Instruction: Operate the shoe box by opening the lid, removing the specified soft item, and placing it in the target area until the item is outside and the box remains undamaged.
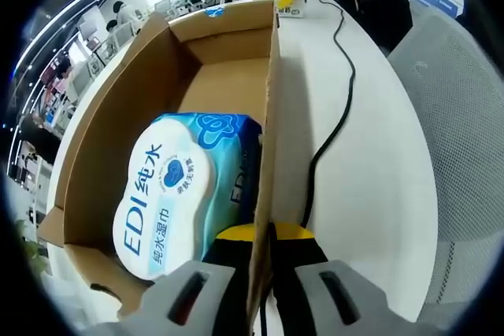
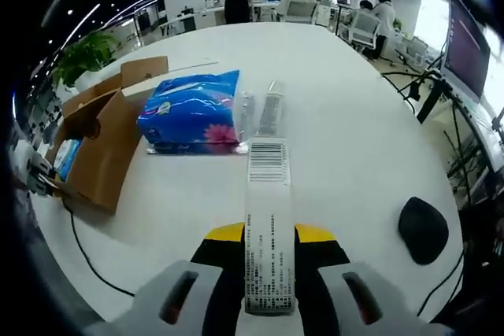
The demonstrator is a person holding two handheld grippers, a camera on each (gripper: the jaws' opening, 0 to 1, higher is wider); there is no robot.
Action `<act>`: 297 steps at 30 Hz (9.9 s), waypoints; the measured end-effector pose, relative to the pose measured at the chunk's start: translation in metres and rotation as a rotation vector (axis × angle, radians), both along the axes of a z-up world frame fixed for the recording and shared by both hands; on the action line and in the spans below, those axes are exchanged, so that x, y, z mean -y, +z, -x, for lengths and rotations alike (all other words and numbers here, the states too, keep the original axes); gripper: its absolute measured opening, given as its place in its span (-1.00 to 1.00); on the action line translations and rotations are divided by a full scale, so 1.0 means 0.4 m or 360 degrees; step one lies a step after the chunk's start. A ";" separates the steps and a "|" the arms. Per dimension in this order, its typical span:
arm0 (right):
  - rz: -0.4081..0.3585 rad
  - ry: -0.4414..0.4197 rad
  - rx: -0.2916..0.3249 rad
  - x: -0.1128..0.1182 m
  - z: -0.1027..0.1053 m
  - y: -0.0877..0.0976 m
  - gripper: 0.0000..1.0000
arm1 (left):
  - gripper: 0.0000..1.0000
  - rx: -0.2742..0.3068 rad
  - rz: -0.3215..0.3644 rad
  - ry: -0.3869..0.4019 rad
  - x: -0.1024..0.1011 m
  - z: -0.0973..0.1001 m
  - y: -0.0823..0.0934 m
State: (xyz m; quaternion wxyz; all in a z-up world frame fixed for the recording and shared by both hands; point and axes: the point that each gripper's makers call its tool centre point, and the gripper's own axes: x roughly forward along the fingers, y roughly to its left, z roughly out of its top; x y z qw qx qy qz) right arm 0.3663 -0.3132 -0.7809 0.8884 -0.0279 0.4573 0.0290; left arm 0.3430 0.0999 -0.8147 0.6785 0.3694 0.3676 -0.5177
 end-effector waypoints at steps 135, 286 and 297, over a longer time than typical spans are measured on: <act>0.0398 0.1523 0.0440 -0.501 -0.039 0.305 0.17 | -0.93 0.0013 0.0002 -0.0018 0.001 -0.002 -0.001; 0.0027 0.2216 -0.0160 -0.797 -0.150 -0.038 0.20 | -0.93 0.0011 0.0003 -0.0018 0.003 -0.003 -0.002; 0.0056 0.2242 -0.0179 -0.801 -0.149 -0.040 0.20 | -0.93 0.0074 -0.0003 -0.0087 0.004 0.004 -0.002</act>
